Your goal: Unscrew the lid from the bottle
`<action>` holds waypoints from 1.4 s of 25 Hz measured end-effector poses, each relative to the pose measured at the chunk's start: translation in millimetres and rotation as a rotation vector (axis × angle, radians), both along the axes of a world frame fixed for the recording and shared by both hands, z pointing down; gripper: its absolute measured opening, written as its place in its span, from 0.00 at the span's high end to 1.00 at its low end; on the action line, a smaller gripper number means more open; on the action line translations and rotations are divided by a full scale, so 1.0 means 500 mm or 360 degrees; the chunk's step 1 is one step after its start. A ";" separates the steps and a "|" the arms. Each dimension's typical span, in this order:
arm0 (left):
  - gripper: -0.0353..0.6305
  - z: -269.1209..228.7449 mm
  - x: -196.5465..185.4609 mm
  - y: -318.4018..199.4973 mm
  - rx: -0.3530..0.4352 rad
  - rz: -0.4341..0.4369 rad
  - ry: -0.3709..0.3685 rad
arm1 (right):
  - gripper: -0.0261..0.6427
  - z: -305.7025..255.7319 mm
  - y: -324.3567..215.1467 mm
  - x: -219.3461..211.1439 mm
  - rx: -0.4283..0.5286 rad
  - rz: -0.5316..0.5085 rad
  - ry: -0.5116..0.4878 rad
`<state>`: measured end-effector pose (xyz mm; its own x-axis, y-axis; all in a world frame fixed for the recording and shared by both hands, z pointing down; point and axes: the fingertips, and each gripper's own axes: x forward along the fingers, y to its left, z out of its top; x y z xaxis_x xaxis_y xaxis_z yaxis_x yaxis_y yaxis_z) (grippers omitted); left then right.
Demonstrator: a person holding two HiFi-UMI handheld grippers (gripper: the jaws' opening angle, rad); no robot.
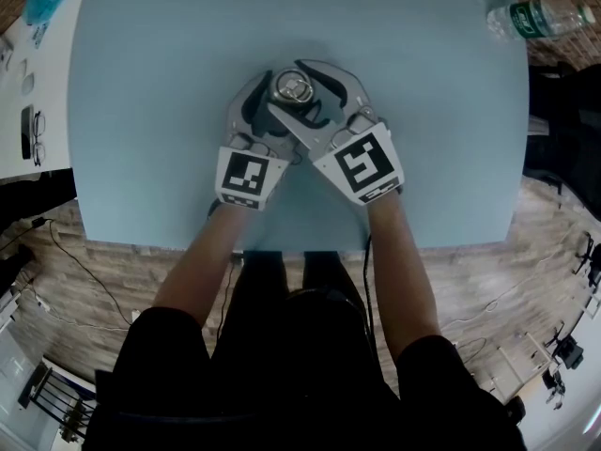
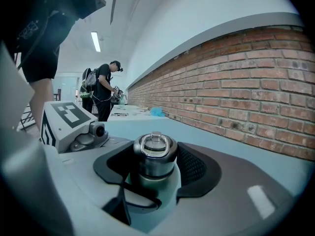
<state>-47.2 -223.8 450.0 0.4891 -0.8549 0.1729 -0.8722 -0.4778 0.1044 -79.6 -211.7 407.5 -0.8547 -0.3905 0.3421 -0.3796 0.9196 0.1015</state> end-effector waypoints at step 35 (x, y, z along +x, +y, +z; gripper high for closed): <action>0.41 -0.001 0.011 0.008 0.0020 0.0520 -0.0025 | 0.56 -0.003 0.011 -0.001 0.0028 -0.0323 -0.0013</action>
